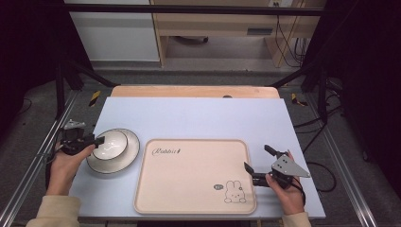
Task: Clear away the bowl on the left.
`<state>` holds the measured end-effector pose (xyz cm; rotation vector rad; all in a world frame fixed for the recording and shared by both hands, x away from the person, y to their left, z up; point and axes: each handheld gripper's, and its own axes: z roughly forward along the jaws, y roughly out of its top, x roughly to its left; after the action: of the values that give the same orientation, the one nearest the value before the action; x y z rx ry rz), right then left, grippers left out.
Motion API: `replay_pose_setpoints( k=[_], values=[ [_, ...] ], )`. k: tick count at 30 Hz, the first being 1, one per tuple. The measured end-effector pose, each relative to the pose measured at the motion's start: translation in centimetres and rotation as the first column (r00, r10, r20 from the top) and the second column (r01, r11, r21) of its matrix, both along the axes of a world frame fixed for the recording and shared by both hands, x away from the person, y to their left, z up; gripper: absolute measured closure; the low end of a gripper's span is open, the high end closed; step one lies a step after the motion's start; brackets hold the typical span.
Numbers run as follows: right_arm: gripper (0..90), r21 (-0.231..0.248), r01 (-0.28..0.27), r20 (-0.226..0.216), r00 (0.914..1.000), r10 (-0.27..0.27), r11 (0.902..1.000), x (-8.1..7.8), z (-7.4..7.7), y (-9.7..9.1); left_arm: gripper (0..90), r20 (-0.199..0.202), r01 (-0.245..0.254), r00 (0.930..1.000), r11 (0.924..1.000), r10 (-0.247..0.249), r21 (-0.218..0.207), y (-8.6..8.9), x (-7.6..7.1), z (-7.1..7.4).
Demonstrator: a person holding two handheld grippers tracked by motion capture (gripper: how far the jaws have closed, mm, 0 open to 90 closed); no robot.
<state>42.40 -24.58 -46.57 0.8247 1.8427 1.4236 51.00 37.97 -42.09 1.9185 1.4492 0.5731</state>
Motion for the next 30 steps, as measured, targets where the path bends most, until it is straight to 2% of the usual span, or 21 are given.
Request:
replay_pose_setpoints(
  k=[2, 6, 8, 12, 18, 23, 28, 30],
  values=[
    [4.7, -0.001, -0.001, -0.001, 1.0, 0.001, 1.0, 0.0, 0.0, 0.0, 55.6, -0.031, 0.003, 0.9995, 1.0, -0.003, 0.002, 0.0, 0.0, -0.1],
    [4.8, -0.004, -0.002, -0.004, 1.0, 0.002, 1.0, 0.0, 0.0, 0.1, 59.3, -0.055, -0.001, 0.9985, 0.9999, 0.0, -0.011, -0.1, 0.2, -0.4],
    [4.8, -0.005, -0.001, -0.006, 1.0, 0.001, 1.0, 0.0, 0.0, 0.1, 59.6, -0.065, 0.012, 0.9978, 0.9999, -0.012, -0.001, -0.2, 0.3, -0.6],
    [4.8, -0.005, -0.003, -0.007, 1.0, 0.003, 1.0, 0.0, -0.1, 0.1, 62.5, -0.067, 0.004, 0.9978, 0.9998, -0.005, -0.018, -0.3, 0.4, -0.9],
    [4.8, -0.001, -0.005, -0.008, 1.0, 0.005, 1.0, 0.0, 0.0, 0.2, 67.1, -0.097, 0.005, 0.9953, 1.0, -0.004, 0.007, -0.5, 0.5, -1.0],
    [4.8, -0.002, -0.007, -0.008, 0.9999, 0.007, 1.0, 0.0, 0.0, 0.2, 72.3, -0.092, -0.006, 0.9957, 1.0, 0.006, 0.001, -0.6, 0.5, -1.0],
    [4.8, -0.005, -0.009, -0.012, 0.9999, 0.009, 1.0, 0.0, 0.0, 0.3, 75.0, -0.117, -0.001, 0.9931, 0.9999, 0.002, 0.011, -0.5, 0.6, -1.2],
    [4.9, -0.005, -0.009, -0.012, 0.9999, 0.009, 0.9999, 0.0, 0.0, 0.3, 76.2, -0.113, -0.008, 0.9936, 1.0, 0.009, 0.005, -0.6, 0.6, -1.3]
  ],
)
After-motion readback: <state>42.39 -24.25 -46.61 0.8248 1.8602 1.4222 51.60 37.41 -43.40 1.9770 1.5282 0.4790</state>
